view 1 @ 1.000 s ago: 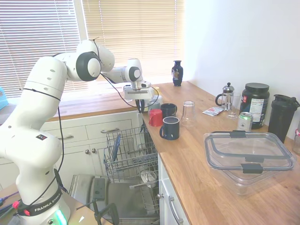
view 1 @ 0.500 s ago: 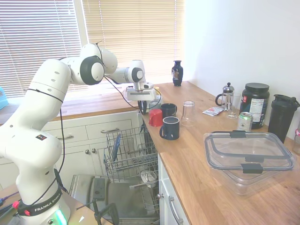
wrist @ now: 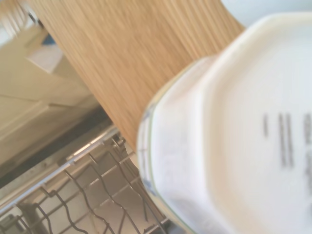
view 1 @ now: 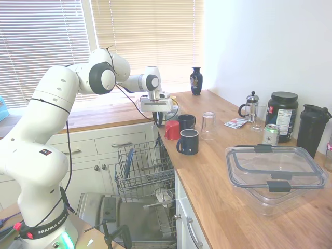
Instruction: Unload a mug from dishwasher
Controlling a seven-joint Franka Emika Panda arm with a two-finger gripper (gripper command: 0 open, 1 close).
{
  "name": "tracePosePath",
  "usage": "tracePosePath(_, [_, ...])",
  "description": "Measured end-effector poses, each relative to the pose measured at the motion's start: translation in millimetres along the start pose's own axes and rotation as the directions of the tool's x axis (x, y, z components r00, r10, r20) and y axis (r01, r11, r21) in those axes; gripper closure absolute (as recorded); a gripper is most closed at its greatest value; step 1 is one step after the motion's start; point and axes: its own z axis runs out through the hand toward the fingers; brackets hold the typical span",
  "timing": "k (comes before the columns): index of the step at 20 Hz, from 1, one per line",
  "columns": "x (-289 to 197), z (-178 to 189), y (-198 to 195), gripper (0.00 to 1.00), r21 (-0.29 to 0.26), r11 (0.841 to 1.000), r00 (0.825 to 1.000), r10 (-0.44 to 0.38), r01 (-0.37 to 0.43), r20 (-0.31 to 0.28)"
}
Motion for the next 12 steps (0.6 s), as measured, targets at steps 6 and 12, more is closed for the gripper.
tracePosePath(6, [5.1, 0.5, 6.2, 0.00, -0.009, 1.000, 1.000, 0.011, -0.011, -0.005])
tracePosePath(12, [6.8, 0.7, 10.9, 0.00, -0.013, 1.000, 1.000, 0.016, -0.016, -0.007])
